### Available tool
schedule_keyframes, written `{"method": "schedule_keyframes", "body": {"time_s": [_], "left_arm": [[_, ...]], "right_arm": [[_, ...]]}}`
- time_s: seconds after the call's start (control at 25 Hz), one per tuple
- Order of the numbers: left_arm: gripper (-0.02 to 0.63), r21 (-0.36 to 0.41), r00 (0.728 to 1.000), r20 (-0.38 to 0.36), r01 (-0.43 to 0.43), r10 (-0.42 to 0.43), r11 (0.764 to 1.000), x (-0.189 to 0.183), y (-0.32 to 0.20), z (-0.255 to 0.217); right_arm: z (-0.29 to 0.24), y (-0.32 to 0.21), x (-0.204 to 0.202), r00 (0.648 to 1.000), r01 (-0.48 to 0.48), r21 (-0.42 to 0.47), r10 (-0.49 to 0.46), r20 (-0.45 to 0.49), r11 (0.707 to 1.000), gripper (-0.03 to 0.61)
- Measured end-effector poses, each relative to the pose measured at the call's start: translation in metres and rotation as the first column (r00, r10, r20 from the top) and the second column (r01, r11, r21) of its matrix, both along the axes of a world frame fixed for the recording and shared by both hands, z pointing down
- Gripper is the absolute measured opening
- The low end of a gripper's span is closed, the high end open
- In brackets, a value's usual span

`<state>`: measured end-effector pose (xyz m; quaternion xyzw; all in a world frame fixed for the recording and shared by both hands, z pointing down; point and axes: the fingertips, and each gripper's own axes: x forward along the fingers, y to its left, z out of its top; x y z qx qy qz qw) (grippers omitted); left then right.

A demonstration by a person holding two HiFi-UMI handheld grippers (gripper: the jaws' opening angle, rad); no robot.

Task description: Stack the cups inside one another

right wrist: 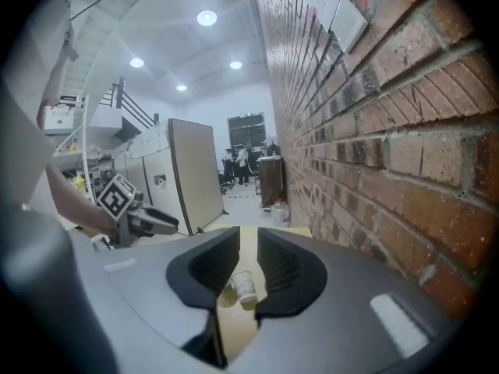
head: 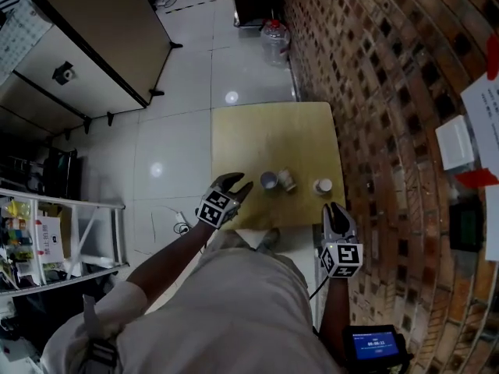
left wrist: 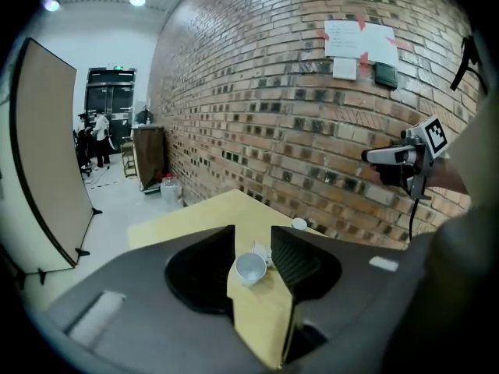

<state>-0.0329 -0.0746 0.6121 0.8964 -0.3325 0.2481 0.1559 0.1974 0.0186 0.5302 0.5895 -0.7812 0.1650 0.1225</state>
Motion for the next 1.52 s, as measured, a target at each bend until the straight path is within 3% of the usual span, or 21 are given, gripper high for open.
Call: {"method": "schedule_keyframes", "body": {"time_s": [0.2, 0.44, 0.6, 0.68, 0.76, 0.88, 1.12, 1.28, 1.52], "left_arm": [[0.163, -0.014, 0.999, -0.024, 0.045, -0.046, 0.999, -0.003, 0.008, 0.003], [0.163, -0.032, 1.0, 0.001, 0.017, -0.017, 0.999, 0.003, 0.011, 0.01], [0.087, -0.03, 0.999, 0.036, 0.035, -0.034, 0.999, -0.001, 0.002, 0.012], [0.097, -0.05, 0.999, 0.025, 0.027, -0.025, 0.998, 0.0, -0.001, 0.012], [0.149, -0.081, 1.0, 0.006, 0.0, 0.0, 0.997, 0.005, 0.0, 0.015], [0.155, -0.13, 0.999, 0.003, -0.032, 0.032, 0.991, 0.013, 0.0, 0.024], [0.181, -0.241, 0.989, 0.049, -0.121, 0.137, 0.963, 0.037, -0.005, 0.045], [0.187, -0.275, 0.958, 0.141, -0.202, 0.248, 0.94, 0.057, -0.014, 0.063], [0.192, -0.346, 0.855, 0.299, -0.317, 0.424, 0.883, 0.087, -0.039, 0.097]], "right_arm": [[0.008, 0.001, 0.002, 1.0, 0.014, -0.015, -0.014, -0.01, 1.0, 0.077], [0.017, 0.002, 0.008, 1.0, -0.021, -0.03, 0.021, 0.001, 0.999, 0.077], [0.02, 0.001, 0.009, 0.999, -0.048, -0.035, 0.048, 0.012, 0.998, 0.077], [0.021, 0.0, 0.008, 0.998, -0.057, -0.035, 0.058, 0.019, 0.998, 0.077], [0.022, 0.0, 0.006, 0.998, -0.06, -0.036, 0.061, 0.025, 0.998, 0.077], [0.026, 0.001, 0.006, 0.998, -0.062, -0.04, 0.063, 0.027, 0.997, 0.077], [0.033, 0.003, 0.006, 0.997, -0.067, -0.055, 0.069, 0.034, 0.996, 0.077], [0.039, 0.003, 0.003, 0.998, -0.051, -0.065, 0.053, 0.026, 0.997, 0.077], [0.052, 0.0, -0.003, 0.999, -0.031, -0.086, 0.035, 0.038, 0.996, 0.077]]}}
